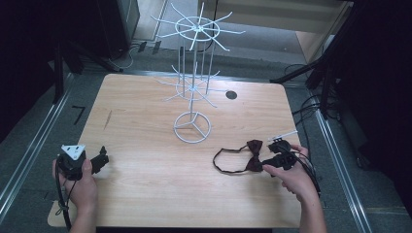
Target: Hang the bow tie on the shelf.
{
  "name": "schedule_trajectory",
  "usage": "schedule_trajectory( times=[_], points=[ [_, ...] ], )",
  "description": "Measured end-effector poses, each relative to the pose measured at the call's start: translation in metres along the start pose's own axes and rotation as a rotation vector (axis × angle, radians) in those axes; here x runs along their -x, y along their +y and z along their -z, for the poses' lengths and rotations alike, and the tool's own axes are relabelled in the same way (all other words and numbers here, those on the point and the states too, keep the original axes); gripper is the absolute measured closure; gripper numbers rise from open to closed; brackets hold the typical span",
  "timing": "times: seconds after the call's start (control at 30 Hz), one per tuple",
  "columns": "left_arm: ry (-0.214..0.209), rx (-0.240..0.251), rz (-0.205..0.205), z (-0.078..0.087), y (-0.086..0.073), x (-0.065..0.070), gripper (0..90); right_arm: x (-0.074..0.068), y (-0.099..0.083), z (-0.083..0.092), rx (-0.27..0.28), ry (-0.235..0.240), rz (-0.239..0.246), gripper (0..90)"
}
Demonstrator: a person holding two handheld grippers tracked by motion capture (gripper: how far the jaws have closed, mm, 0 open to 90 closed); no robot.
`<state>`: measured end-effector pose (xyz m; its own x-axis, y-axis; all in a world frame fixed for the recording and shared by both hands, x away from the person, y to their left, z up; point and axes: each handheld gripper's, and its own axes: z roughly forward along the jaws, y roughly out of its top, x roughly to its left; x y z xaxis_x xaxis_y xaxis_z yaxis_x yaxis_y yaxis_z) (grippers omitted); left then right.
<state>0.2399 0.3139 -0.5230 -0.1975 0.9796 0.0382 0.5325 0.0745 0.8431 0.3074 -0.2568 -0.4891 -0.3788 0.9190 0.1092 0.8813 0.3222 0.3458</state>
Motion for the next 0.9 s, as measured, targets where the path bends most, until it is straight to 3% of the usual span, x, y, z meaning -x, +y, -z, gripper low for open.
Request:
schedule_trajectory(
  times=[0.07, 0.1, 0.3, 0.4, 0.57, 0.63, 0.77, 0.83, 0.87, 0.9],
  points=[
    [-0.043, -0.027, 0.017, -0.001, 0.000, -0.004, 14.2, -0.015, 0.010, -0.002, -0.052, 0.009, 0.060, 10.5],
    [-0.043, -0.027, 0.017, -0.001, 0.000, -0.004, 14.2, -0.019, 0.013, -0.004, -0.067, 0.001, 0.073, 8.5],
    [-0.103, -0.072, 0.055, -0.004, 0.001, -0.010, 14.2, -0.033, 0.022, -0.011, -0.117, 0.012, 0.098, 2.7],
    [-0.103, -0.064, 0.045, -0.004, 0.001, -0.009, 14.2, -0.042, 0.021, -0.014, -0.145, 0.028, 0.146, 0.7],
    [-0.110, -0.073, 0.054, -0.005, 0.002, -0.011, 14.3, -0.050, 0.021, -0.028, -0.189, -0.022, 0.215, 0.0],
    [-0.115, -0.074, 0.055, -0.005, 0.002, -0.011, 14.3, -0.051, 0.023, -0.034, -0.184, -0.069, 0.222, 0.0],
    [-0.124, -0.081, 0.037, -0.006, 0.002, -0.010, 14.4, -0.047, 0.024, -0.035, -0.157, -0.063, 0.206, 0.1],
    [-0.131, -0.090, 0.028, -0.006, 0.002, -0.009, 14.5, -0.044, 0.026, -0.035, -0.128, -0.065, 0.180, 5.8],
    [-0.139, -0.096, 0.023, -0.007, 0.002, -0.009, 14.5, -0.041, 0.026, -0.036, -0.093, -0.080, 0.179, 17.5],
    [-0.139, -0.096, 0.023, -0.007, 0.002, -0.009, 14.5, -0.041, 0.026, -0.036, -0.093, -0.080, 0.179, 17.5]
  ],
)
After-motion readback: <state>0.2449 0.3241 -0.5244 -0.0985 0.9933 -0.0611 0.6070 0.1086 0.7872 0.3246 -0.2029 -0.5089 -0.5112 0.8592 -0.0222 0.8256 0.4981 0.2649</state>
